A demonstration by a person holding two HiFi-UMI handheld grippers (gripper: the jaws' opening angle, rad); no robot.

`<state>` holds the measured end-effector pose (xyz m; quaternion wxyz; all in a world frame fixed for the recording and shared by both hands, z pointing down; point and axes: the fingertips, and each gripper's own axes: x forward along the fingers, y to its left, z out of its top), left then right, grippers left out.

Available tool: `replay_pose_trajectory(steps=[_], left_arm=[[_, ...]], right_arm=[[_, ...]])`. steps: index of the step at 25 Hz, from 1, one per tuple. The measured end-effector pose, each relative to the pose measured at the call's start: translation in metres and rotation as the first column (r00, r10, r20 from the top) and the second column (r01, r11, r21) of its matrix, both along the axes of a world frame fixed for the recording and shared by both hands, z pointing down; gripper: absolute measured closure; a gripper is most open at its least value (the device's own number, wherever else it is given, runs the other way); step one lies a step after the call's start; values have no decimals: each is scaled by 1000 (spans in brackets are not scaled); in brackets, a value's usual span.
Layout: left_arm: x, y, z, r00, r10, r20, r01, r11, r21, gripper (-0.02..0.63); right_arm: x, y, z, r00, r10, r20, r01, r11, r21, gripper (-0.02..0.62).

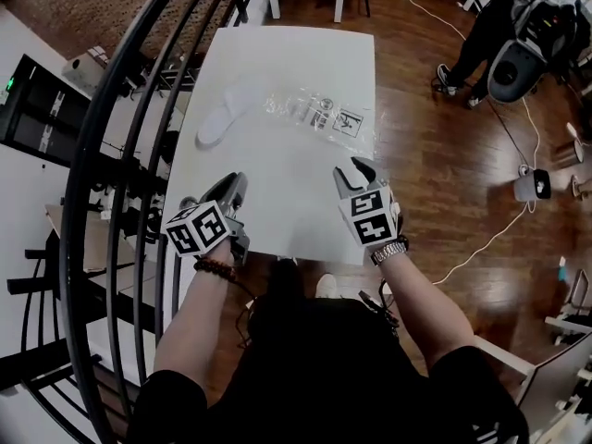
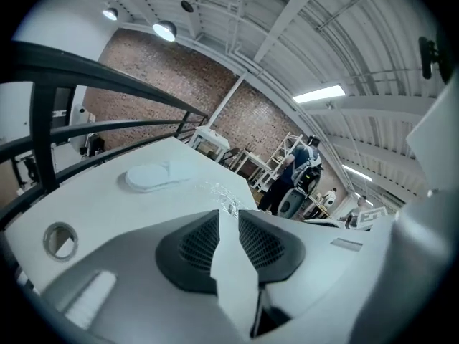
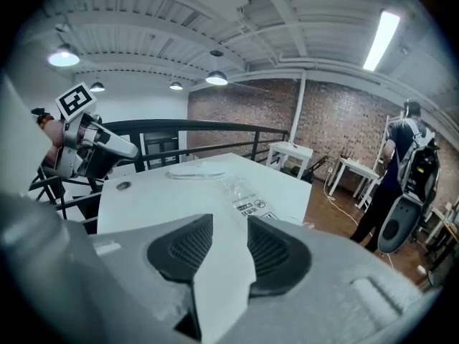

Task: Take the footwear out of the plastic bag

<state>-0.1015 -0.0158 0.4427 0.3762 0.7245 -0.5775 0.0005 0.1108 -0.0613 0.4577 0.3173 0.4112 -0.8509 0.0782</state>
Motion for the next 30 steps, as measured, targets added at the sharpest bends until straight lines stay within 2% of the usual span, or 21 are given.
replay_pose_trajectory(steps=[4, 8, 16, 23, 30], left_arm=[[45, 23, -27, 992, 88, 93, -96, 992, 79, 588], [87, 45, -49, 968, 162, 192, -190, 972, 140, 589], [141, 84, -71, 923, 220, 317, -289, 938, 189, 589], [143, 107, -91, 893, 226, 389, -324, 923, 208, 589], [140, 124, -99, 882, 239, 407, -349, 911, 221, 589]], right_arm=[[-4, 26, -23, 997, -75, 29, 73, 995, 65, 519], [-8, 54, -45, 989, -136, 63, 127, 984, 124, 595], [-13, 104, -74, 967, -241, 88, 220, 955, 197, 603], [-37, 134, -94, 947, -302, 111, 271, 935, 230, 603], [-50, 151, -106, 944, -311, 110, 275, 926, 259, 603]])
